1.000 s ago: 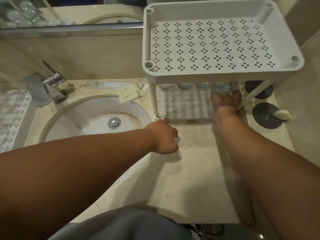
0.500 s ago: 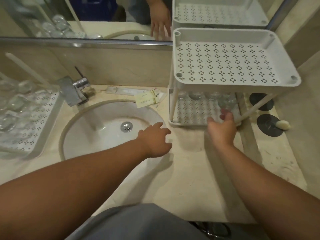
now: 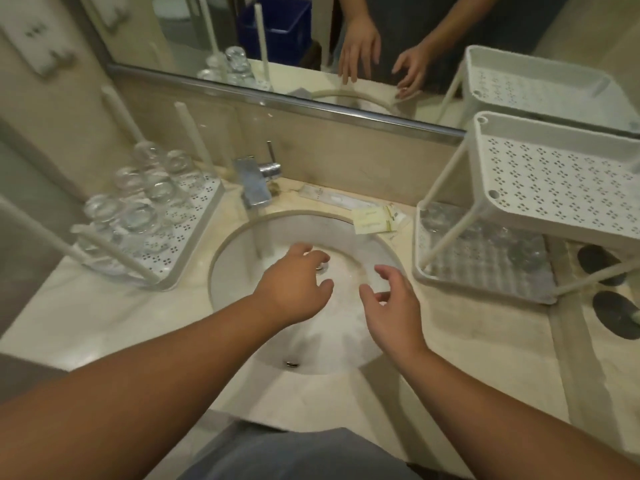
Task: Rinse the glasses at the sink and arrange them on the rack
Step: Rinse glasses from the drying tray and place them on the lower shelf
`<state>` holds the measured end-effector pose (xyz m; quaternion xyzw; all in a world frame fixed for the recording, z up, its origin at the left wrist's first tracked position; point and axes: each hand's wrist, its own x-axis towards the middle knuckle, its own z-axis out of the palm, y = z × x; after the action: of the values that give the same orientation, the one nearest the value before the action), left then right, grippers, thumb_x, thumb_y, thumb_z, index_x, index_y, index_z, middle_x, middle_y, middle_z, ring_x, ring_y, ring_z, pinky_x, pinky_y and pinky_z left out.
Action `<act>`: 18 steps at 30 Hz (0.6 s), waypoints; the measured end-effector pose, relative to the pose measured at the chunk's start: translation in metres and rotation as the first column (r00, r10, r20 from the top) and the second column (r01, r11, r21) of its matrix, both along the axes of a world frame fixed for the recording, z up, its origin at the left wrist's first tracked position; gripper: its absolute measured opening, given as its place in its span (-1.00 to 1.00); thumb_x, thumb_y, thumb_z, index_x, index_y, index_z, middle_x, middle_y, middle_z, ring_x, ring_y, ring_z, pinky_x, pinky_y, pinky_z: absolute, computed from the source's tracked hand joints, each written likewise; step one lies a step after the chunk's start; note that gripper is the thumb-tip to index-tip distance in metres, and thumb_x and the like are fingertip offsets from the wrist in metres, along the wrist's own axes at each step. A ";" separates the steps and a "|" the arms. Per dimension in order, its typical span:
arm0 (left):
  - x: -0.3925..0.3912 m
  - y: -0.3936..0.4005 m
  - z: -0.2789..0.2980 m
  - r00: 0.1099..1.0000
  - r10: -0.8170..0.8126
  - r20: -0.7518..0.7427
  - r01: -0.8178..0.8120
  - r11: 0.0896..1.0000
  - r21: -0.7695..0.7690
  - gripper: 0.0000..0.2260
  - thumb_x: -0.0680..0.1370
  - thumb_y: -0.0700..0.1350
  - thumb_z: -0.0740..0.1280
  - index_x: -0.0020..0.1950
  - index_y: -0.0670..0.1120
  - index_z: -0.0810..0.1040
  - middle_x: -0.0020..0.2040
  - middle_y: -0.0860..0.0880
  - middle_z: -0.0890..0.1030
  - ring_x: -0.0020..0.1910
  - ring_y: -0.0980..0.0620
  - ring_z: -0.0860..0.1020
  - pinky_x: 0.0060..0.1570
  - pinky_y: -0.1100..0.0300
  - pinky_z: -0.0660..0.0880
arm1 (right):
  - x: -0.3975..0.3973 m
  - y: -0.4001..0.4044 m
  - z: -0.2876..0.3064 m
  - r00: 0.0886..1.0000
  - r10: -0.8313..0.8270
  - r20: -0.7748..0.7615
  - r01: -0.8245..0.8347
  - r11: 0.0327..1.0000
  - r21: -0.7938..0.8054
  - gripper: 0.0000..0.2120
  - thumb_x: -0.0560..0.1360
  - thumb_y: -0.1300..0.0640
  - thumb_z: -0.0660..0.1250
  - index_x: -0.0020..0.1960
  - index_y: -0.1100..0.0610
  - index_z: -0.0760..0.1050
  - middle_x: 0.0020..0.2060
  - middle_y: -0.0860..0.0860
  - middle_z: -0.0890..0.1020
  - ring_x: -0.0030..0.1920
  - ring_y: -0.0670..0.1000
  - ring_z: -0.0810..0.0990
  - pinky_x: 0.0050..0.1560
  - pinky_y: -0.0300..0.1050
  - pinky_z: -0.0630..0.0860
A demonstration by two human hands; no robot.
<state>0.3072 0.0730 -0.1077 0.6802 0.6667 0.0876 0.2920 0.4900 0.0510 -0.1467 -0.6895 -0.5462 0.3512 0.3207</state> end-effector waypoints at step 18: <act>-0.224 0.008 0.092 0.946 0.235 0.221 -0.300 0.893 0.336 -0.62 0.54 0.00 0.37 0.37 0.04 0.51 0.41 0.03 0.36 0.17 0.01 0.56 0.26 0.06 0.47 | -0.244 0.049 0.067 0.922 0.386 -0.037 -0.369 0.902 0.223 -0.57 0.51 -0.02 0.36 0.34 -0.12 0.37 0.26 -0.17 0.42 -0.20 -0.24 0.61 -0.15 -0.44 0.41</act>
<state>0.0827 0.0808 -0.0153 0.6135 0.6981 0.3086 0.2027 0.2462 0.1004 -0.0792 -0.5177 -0.6905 0.3740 0.3397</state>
